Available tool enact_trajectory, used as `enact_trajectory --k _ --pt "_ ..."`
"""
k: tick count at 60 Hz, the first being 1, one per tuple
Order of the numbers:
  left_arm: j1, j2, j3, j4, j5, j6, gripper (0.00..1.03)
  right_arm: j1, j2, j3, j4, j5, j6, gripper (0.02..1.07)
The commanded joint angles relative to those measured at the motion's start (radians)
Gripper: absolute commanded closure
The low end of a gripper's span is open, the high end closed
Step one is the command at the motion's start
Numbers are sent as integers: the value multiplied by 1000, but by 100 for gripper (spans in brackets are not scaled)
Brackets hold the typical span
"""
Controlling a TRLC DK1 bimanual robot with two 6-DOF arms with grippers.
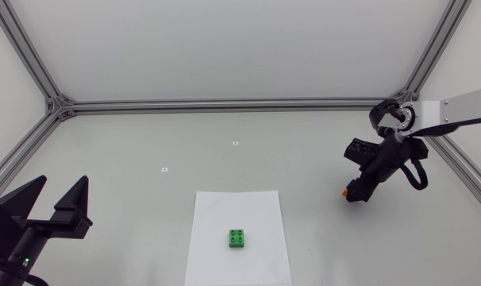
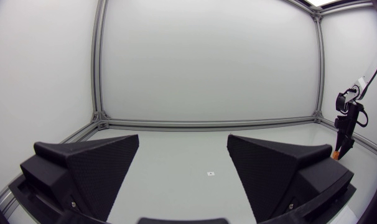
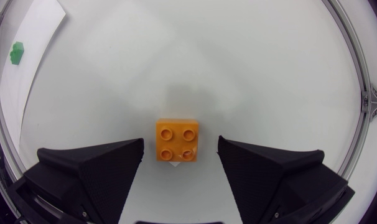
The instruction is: Pick up the orange 2x2 brick with the right arm and stack it on top of the green 2x2 brick in the center
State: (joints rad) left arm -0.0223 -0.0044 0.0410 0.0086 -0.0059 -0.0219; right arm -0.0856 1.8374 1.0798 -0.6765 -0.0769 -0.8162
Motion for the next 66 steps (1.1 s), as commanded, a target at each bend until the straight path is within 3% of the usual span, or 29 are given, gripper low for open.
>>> enact_trajectory --k 1,6,21,50,54,66 --pt "5 -8 -41 -15 4 13 4 7 22 20 2 6 -12 35" --pt "5 -8 -41 -15 4 13 4 7 28 28 2 5 -11 45" --pt "5 -8 -41 -15 4 13 4 18 43 39 0 5 -6 54" --pt "5 -8 -41 -13 4 13 4 24 56 46 -5 14 -3 62" --pt "5 -8 -41 -15 4 13 4 24 60 49 -5 16 -3 68" --pt "5 -8 -41 -15 4 13 4 24 36 48 -21 16 2 101"
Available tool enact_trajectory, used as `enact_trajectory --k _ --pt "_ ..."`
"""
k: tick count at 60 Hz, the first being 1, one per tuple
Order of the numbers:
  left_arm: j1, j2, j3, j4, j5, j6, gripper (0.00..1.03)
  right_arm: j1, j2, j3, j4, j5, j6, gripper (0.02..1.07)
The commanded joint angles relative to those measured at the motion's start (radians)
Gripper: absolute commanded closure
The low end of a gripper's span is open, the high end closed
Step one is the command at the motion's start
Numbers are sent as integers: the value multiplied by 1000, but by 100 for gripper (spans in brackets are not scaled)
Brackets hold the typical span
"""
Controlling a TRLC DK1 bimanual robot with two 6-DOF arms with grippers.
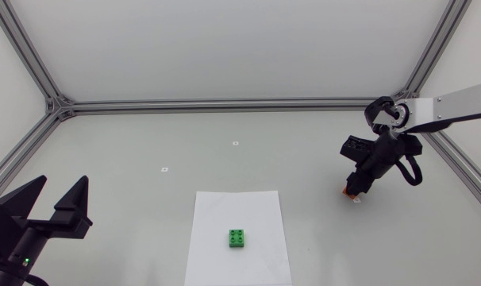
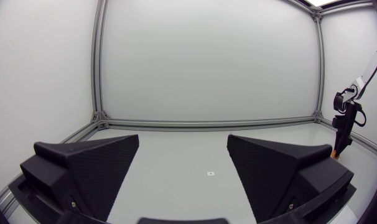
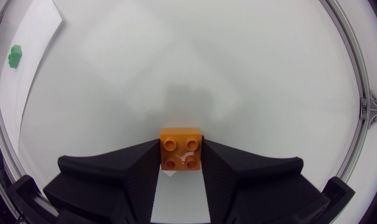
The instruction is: Pick up the orange 2x2 brick with the right arm and stack it on top of the green 2x2 brick in the center
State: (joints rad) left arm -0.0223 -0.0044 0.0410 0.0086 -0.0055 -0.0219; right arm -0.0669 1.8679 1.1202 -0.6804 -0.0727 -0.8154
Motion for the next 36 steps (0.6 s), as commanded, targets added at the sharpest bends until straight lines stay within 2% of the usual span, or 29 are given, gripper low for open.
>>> enact_trajectory --k 1,18,36 --pt "5 -8 -41 -15 6 13 4 6 -3 4 -19 11 1 101" --pt "5 -8 -41 -15 6 13 4 127 -245 -109 -94 25 -10 101" --pt "5 -8 -41 -15 4 13 4 401 -449 -206 -168 62 73 101"
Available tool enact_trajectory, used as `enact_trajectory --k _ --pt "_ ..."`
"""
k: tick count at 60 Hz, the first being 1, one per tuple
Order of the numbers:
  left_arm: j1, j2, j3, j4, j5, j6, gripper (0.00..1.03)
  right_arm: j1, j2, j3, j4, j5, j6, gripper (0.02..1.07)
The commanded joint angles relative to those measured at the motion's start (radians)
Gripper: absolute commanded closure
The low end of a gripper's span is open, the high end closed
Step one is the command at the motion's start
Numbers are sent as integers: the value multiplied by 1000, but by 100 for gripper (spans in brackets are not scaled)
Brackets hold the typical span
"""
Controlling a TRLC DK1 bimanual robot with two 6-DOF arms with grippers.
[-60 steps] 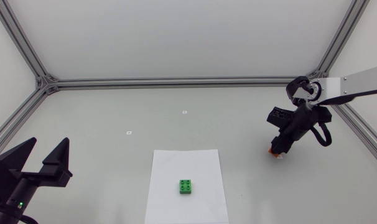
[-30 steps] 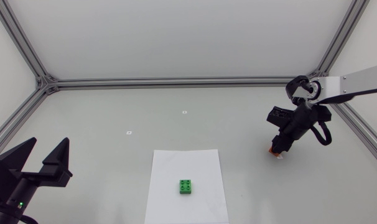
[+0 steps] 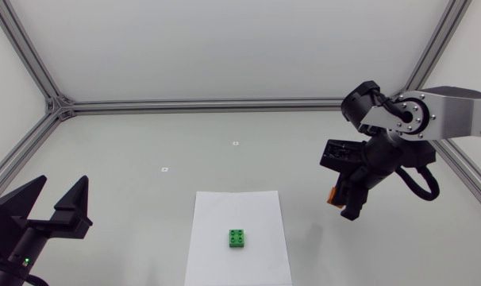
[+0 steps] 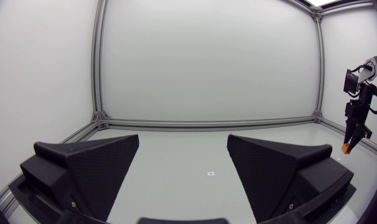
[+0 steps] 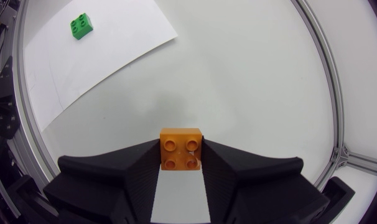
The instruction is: Pick up the orange 2x2 brick with the right arm and stack it on top of the green 2x2 brick in the center
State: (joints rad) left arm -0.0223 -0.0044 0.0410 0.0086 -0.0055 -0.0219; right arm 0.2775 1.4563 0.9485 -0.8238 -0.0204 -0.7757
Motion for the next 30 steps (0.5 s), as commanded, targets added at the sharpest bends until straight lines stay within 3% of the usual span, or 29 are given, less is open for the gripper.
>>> enact_trajectory --k 1,30 --pt "5 -8 -41 -15 4 13 4 78 -48 -39 -28 11 41 101" --pt "5 -8 -41 -15 4 13 4 480 13 -28 8 8 196 101"
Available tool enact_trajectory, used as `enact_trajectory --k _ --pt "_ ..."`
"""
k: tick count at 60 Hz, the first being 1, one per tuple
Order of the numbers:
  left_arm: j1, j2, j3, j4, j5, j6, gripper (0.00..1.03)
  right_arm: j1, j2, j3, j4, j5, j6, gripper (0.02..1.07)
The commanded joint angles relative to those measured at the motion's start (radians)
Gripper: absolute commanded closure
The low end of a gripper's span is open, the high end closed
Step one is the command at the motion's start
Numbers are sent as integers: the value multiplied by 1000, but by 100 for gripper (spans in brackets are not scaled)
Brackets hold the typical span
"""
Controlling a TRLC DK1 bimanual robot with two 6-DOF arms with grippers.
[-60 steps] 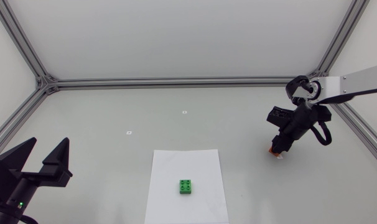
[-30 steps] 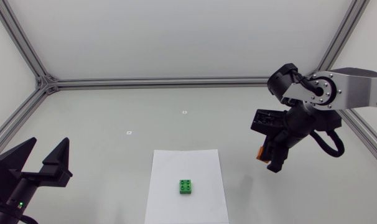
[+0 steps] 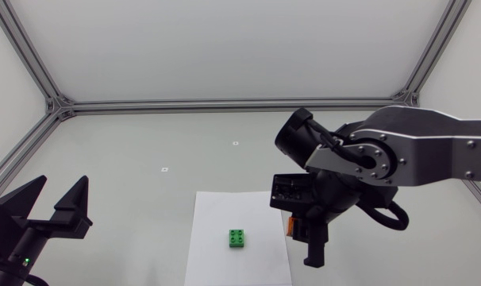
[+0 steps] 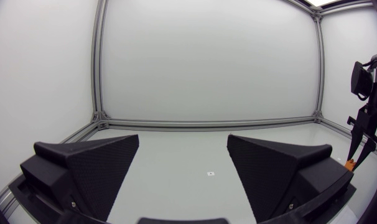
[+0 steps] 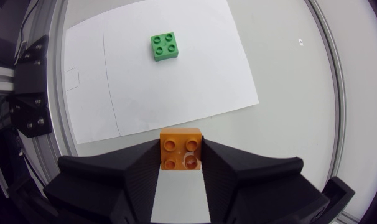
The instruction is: Pick up the orange 2x2 brick with the right arm and stack it on top of the green 2x2 brick in the center
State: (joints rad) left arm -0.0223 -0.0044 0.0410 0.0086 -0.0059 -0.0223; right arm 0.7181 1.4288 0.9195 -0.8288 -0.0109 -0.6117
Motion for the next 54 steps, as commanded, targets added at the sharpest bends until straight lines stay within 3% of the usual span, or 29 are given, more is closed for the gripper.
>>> enact_trajectory --k 1,23,54 --pt "5 -8 -41 -15 4 13 4 47 47 5 14 -1 35 101" --pt "5 -8 -41 -15 4 13 4 179 188 113 49 0 81 101" --pt "5 -8 -41 -13 4 13 4 213 295 213 94 -4 49 101"
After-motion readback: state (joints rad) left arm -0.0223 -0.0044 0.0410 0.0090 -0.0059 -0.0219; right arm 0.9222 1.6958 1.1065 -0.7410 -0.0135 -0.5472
